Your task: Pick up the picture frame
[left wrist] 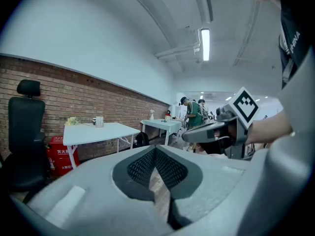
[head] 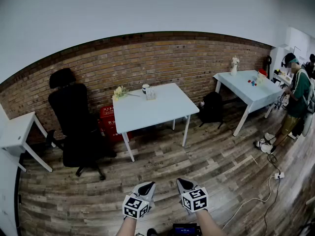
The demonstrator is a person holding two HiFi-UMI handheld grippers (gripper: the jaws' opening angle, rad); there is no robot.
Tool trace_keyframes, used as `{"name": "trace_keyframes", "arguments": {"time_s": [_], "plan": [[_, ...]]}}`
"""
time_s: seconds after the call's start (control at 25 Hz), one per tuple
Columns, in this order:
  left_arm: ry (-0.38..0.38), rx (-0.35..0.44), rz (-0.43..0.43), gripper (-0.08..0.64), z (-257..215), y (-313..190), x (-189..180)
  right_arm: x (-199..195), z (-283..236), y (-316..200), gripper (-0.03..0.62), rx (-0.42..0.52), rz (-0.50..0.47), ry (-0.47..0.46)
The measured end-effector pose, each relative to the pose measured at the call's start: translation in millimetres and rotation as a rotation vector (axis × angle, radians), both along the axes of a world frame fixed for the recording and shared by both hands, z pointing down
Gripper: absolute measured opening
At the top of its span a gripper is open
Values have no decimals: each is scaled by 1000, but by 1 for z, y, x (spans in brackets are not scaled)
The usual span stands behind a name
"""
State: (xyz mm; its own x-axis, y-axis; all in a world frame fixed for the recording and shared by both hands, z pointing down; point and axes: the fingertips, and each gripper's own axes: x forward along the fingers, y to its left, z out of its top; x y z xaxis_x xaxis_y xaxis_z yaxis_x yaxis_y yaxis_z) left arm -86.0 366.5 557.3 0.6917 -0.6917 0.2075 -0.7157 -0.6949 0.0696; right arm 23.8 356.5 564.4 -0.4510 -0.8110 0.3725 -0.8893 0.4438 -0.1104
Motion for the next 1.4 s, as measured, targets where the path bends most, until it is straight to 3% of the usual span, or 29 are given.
{"name": "trace_keyframes", "arguments": {"time_s": [0.32,1.4], "plan": [[54,-32,38,11,-1,0,7,5,3,-3,8,-4,5,3],[16,-72,19,11,12,7,19,17,10,11,8,-29,-29,-23]]}}
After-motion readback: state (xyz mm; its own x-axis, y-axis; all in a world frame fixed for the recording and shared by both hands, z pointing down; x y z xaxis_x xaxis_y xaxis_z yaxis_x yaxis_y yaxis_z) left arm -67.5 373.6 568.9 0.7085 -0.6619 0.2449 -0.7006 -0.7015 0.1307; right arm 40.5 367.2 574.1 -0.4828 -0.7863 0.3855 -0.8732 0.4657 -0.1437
